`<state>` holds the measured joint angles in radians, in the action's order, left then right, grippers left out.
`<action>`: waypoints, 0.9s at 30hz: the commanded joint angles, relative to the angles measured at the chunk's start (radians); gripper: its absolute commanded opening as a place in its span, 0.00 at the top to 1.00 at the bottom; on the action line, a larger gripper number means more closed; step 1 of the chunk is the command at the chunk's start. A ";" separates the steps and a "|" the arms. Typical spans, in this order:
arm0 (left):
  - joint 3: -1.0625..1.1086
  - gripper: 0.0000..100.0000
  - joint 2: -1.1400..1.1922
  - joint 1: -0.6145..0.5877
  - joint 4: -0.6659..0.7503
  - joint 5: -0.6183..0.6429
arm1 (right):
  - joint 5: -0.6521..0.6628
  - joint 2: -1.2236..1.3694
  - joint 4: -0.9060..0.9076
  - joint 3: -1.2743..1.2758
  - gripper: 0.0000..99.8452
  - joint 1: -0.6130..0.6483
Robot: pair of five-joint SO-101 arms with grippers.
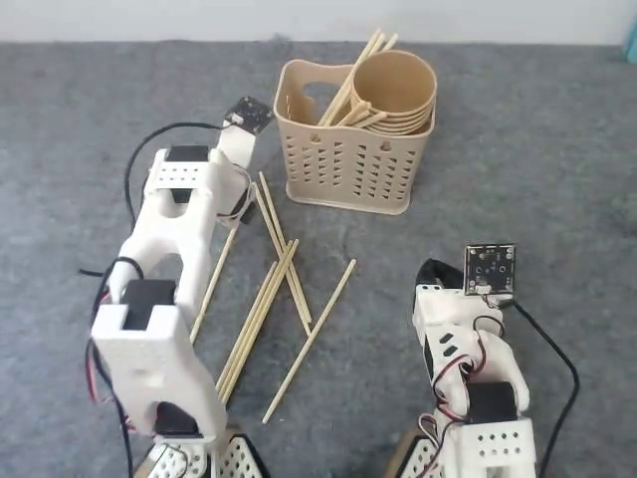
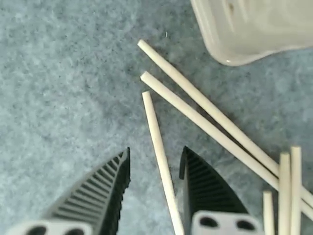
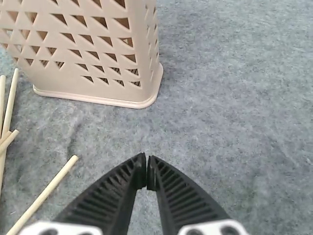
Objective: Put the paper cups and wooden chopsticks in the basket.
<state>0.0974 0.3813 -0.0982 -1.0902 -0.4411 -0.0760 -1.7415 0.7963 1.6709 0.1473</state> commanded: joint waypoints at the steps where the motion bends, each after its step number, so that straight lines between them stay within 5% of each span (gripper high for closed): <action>1: -0.028 0.84 0.040 0.018 -0.003 -0.015 | 0.012 -0.035 0.004 0.015 0.98 -0.004; 6: -0.061 0.85 0.097 0.017 -0.034 -0.011 | 0.012 -0.035 0.007 0.015 0.98 -0.004; 12: -0.067 0.99 0.135 0.032 -0.141 -0.012 | 0.012 -0.035 0.007 0.015 0.98 -0.004; 22: -0.061 0.99 0.015 0.032 -0.534 -0.017 | 0.012 -0.035 0.008 0.015 0.98 -0.002; 27: 0.102 0.99 -0.164 0.031 -0.445 -0.015 | 0.012 -0.035 0.038 0.015 0.98 0.001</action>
<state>0.0683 0.3629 -0.0936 -1.5873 -0.4411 -0.0760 -1.7415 0.7994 1.6709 0.1473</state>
